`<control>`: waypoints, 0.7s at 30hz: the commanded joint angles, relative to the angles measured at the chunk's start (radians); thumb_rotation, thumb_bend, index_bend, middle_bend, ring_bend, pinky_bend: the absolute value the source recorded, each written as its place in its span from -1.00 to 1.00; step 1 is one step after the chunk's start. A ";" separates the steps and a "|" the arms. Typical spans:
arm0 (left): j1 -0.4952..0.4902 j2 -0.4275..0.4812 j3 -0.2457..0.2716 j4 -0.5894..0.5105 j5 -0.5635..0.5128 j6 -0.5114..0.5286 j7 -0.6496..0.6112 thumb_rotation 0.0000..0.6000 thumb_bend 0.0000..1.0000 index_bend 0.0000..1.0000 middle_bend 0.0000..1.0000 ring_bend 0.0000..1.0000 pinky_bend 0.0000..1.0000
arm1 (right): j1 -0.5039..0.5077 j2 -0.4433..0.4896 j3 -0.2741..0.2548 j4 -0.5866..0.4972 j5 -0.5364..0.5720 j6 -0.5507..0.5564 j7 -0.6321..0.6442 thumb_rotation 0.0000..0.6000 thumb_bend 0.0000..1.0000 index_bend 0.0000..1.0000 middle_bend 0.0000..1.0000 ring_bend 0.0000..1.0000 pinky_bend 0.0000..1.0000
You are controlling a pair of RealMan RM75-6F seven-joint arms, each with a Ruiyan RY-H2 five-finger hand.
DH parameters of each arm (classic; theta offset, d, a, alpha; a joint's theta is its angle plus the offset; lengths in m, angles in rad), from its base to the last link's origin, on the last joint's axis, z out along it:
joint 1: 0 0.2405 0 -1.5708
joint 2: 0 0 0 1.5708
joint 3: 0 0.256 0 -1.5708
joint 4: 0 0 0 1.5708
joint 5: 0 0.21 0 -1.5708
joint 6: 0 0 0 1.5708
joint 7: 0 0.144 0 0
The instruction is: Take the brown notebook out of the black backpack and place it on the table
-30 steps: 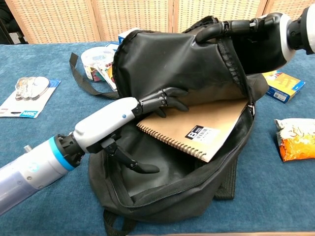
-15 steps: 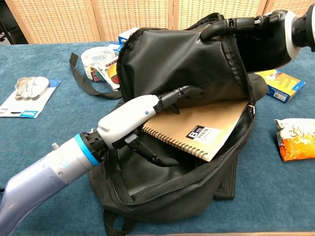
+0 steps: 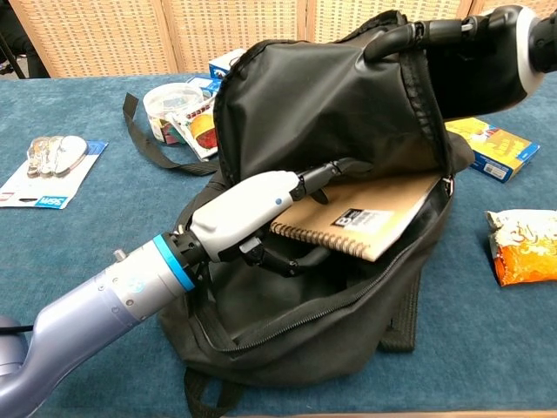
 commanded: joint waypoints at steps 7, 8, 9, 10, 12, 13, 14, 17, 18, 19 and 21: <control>-0.005 0.000 -0.003 -0.005 -0.013 -0.011 0.011 1.00 0.70 -0.70 -1.00 -0.81 -0.47 | -0.007 0.006 0.002 0.011 -0.003 0.004 0.009 1.00 1.00 0.44 0.49 0.42 0.38; -0.004 0.000 -0.004 -0.006 -0.015 -0.008 0.010 1.00 0.69 -0.63 -0.98 -0.80 -0.47 | -0.007 0.006 0.002 0.012 -0.004 0.005 0.009 1.00 1.00 0.44 0.49 0.42 0.38; -0.002 0.000 -0.007 -0.007 -0.017 -0.001 0.011 1.00 0.68 -0.51 -0.89 -0.75 -0.47 | -0.008 0.006 0.001 0.015 -0.005 0.008 0.009 1.00 1.00 0.44 0.49 0.42 0.38; 0.002 0.000 -0.009 -0.006 -0.020 0.011 0.012 1.00 0.65 -0.38 -0.75 -0.68 -0.47 | -0.009 0.006 0.000 0.019 -0.007 0.013 0.008 1.00 1.00 0.44 0.49 0.42 0.38; 0.009 0.000 -0.011 -0.007 -0.023 0.025 0.013 1.00 0.60 -0.14 -0.46 -0.53 -0.47 | -0.011 0.007 -0.001 0.023 -0.010 0.019 0.008 1.00 1.00 0.44 0.49 0.42 0.38; 0.013 0.000 -0.013 -0.008 -0.025 0.034 0.012 1.00 0.59 -0.05 -0.37 -0.49 -0.45 | -0.011 0.007 -0.002 0.026 -0.012 0.022 0.007 1.00 1.00 0.44 0.49 0.42 0.38; 0.015 0.000 -0.014 -0.009 -0.027 0.040 0.011 1.00 0.57 0.08 -0.27 -0.43 -0.43 | -0.012 0.008 -0.004 0.027 -0.014 0.024 0.006 1.00 1.00 0.44 0.49 0.42 0.38; 0.022 0.000 -0.024 -0.008 -0.035 0.067 0.000 1.00 0.55 0.30 -0.09 -0.33 -0.35 | -0.011 0.011 -0.013 0.034 -0.021 0.033 0.000 1.00 1.00 0.44 0.49 0.42 0.38; 0.024 0.001 -0.027 -0.007 -0.037 0.079 -0.006 1.00 0.55 0.34 -0.05 -0.30 -0.33 | -0.009 0.010 -0.021 0.039 -0.025 0.043 -0.005 1.00 1.00 0.44 0.49 0.42 0.38; 0.026 0.004 -0.028 -0.006 -0.037 0.088 -0.010 1.00 0.54 0.38 -0.02 -0.28 -0.31 | -0.007 0.008 -0.027 0.043 -0.027 0.050 -0.007 1.00 1.00 0.44 0.49 0.42 0.38; 0.028 0.009 -0.030 -0.006 -0.038 0.103 -0.015 1.00 0.54 0.44 0.03 -0.23 -0.27 | -0.003 0.005 -0.038 0.049 -0.028 0.063 -0.010 1.00 1.00 0.44 0.49 0.42 0.38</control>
